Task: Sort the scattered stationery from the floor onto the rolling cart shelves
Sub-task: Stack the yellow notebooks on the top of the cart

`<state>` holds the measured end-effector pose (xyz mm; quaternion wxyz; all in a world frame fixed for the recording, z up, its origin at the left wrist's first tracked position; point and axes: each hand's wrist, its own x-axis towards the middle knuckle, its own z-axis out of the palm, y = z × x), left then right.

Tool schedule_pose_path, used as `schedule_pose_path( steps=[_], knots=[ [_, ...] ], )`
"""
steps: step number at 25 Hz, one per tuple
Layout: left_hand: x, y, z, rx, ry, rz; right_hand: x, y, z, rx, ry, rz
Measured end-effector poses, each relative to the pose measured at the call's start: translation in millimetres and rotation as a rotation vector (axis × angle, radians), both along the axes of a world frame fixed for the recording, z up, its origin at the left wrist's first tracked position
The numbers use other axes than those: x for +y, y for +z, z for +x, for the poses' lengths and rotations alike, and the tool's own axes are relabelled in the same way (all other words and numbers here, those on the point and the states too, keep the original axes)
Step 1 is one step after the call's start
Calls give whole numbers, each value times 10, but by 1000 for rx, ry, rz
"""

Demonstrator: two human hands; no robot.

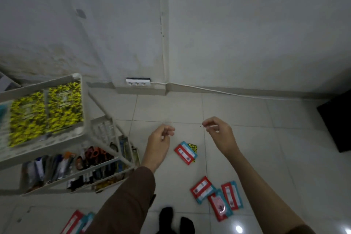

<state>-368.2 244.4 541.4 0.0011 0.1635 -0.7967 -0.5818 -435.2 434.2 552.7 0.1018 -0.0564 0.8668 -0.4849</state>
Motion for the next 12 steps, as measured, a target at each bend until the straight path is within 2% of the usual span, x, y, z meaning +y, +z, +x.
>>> schedule_pose_path(
  steps=[6,12],
  knots=[
    [344,-1575,-401,-140,-124,-85,436,-1730,-87,-142,-135,33],
    [714,-3604,-647,-220,-226,-127,659,-3860,-127,-243,-246,34]
  ],
)
